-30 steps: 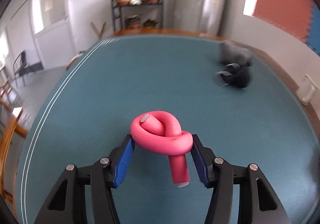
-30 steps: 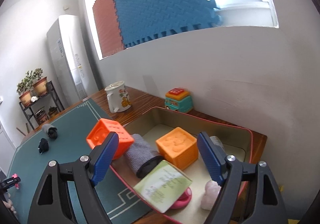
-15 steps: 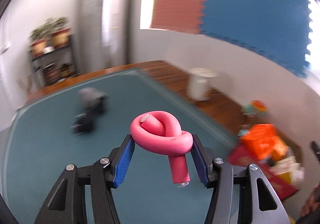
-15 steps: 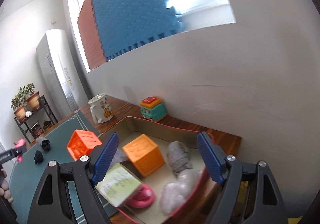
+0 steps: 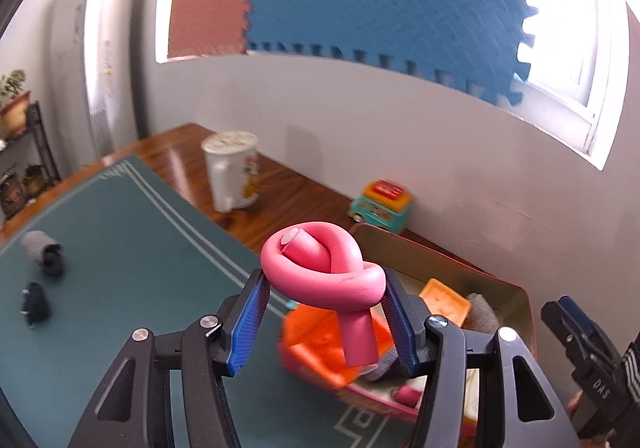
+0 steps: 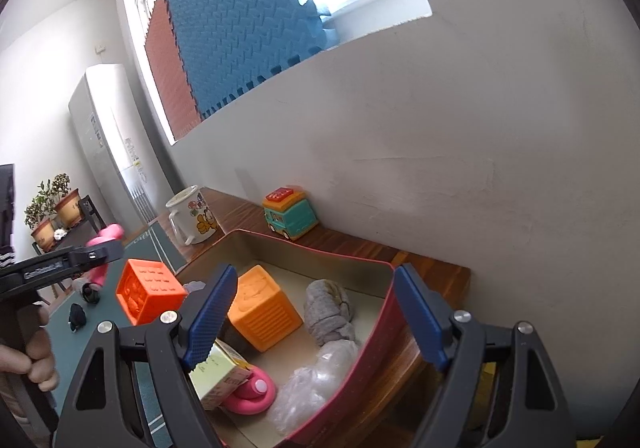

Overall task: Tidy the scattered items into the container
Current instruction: 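Carry the pink foam loop into the tin tray and open the left tool, then move both open tools back toward the two remaining socks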

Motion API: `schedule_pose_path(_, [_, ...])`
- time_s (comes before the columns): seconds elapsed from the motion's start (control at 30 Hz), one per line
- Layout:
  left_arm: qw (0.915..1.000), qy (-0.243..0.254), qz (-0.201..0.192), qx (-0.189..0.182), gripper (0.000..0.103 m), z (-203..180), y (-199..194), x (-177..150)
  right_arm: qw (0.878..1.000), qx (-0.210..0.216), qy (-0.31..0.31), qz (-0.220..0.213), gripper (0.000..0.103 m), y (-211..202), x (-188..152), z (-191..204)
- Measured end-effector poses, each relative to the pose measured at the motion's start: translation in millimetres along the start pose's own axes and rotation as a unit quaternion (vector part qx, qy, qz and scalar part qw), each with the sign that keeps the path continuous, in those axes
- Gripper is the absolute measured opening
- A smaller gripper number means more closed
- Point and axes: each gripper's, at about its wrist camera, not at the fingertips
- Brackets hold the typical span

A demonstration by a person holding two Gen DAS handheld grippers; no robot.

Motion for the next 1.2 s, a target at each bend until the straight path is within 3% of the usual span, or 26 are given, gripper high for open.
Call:
schedule_pose_path(0.43, [0.9990,0.015,0.030,-0.029,0.061,-22.1,31.3,4.1,1.000,0.008,0.008,0.015,0.083,11.1,-3.4,-2.1])
schedule_pose_path(0.57, [0.9994,0.013,0.023,-0.023,0.075,-18.4,26.6,3.7,1.000,0.014,0.003,0.016,0.083,11.7,-4.1,6.0])
schedule_pose_path(0.73, [0.9996,0.002,0.016,-0.024,0.075,-6.4,13.5,3.0,1.000,0.020,-0.003,0.015,0.083,9.2,-3.8,17.8])
schedule_pose_path(0.9, [0.9999,0.000,0.007,-0.007,0.075,8.2,1.0,-0.8,0.999,0.027,-0.012,0.012,0.083,4.8,-3.4,31.3])
schedule_pose_path(1.2, [0.9960,-0.030,-0.010,0.084,0.075,68.1,-28.2,-15.5,0.996,0.068,-0.046,0.017,0.083,6.8,-7.4,83.3])
Point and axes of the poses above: each gripper's, at about its wrist camera, not at the fingertips, and y roughly the way its jaws point, z to its left, x to its top, and after that the axes turned 1 degree about -x, right-handed
